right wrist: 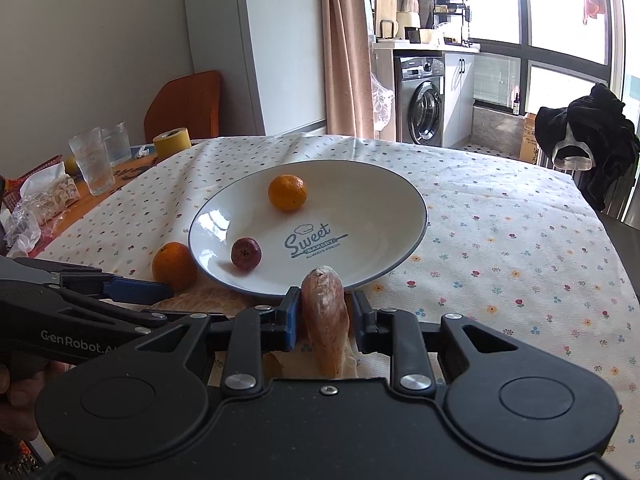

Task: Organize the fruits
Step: 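Grasp the pale bread-like item with the left gripper while the right holds the pink fruit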

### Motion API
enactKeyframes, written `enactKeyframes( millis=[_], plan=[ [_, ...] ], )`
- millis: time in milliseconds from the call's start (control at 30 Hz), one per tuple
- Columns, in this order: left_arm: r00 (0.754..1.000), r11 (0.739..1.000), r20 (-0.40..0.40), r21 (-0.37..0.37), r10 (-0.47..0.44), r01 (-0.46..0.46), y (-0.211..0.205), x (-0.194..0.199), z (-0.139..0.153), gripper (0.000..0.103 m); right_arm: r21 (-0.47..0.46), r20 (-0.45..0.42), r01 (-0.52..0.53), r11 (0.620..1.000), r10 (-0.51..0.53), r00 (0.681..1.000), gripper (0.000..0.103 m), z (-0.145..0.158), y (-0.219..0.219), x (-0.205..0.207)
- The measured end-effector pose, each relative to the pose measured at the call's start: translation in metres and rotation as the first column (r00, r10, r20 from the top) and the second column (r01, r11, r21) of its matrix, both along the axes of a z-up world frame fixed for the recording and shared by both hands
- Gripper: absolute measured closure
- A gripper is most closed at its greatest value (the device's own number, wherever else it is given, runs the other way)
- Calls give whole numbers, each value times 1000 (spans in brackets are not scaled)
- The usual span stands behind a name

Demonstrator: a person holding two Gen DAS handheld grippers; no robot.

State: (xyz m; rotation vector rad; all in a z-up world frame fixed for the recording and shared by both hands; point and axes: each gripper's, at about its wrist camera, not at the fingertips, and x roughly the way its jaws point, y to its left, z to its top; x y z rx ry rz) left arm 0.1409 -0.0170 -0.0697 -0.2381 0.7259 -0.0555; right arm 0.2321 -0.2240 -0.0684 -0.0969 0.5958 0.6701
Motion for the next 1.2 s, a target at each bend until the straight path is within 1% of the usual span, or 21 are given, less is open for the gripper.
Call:
enactKeyframes(
  millis=[300, 400, 433, 467, 500, 567, 600, 667, 700, 767, 900, 933, 967, 1033, 1167, 1200],
  plan=[
    [1000, 1000, -4, -8, 4, -4, 0, 5, -4, 24, 19, -11, -7, 1000, 7, 1000, 81, -4, -3, 0],
    [1000, 1000, 0, -10, 0, 0, 0, 2, -3, 29, 27, -15, 4, 1000, -3, 1000, 82, -2, -6, 0],
    [1000, 1000, 3, -10, -4, 4, 0, 1, -3, 32, 30, -18, 6, 1000, -5, 1000, 82, -2, -7, 0],
    [1000, 1000, 7, -10, -9, 9, 1, 0, -2, 38, 31, -17, 7, 999, -7, 1000, 82, -1, -8, -1],
    [1000, 1000, 16, -10, -15, 15, 1, -2, -1, 41, 31, -16, 9, 999, -8, 1000, 82, -1, -8, -2],
    [1000, 1000, 20, -9, -20, 20, 2, -5, 1, 52, 32, -14, 12, 999, -12, 1000, 82, -1, -9, -4],
    [1000, 1000, 16, -6, -25, 25, 3, -5, 2, 55, 32, -14, 14, 999, -13, 1000, 82, -1, -9, -5],
    [999, 1000, 16, -11, -29, 29, 4, -7, 4, 64, 35, -17, 13, 999, -12, 1000, 82, 0, -9, -7],
    [999, 999, 19, -16, -31, 31, 5, -9, 5, 66, 36, -17, 12, 999, -11, 1000, 82, 0, -9, -8],
    [999, 999, 27, -27, -34, 35, 6, -11, 7, 74, 36, -14, 10, 999, -10, 1000, 82, 2, -9, -11],
    [999, 999, 36, -31, -22, 23, 8, -15, 11, 86, 39, -4, 7, 999, -7, 1000, 82, 6, -10, -16],
    [999, 999, 37, -35, -17, 18, 9, -16, 12, 91, 39, -1, 9, 999, -9, 1000, 82, 6, -10, -17],
    [999, 999, 38, -37, -16, 18, 11, -17, 13, 103, 39, 0, 10, 999, -10, 1000, 82, 7, -11, -17],
    [1000, 999, 26, -49, -17, 18, 13, -17, 13, 103, 41, 0, 13, 999, -13, 1000, 83, 7, -11, -18],
    [1000, 1000, 14, -9, 2, -1, 9, -19, 11, 103, 45, 0, 18, 999, -18, 1000, 82, 8, -13, -20],
    [1000, 1000, 13, 0, 2, -2, 8, -20, 11, 101, 45, -1, 20, 999, -20, 1000, 82, 7, -13, -20]
  ],
)
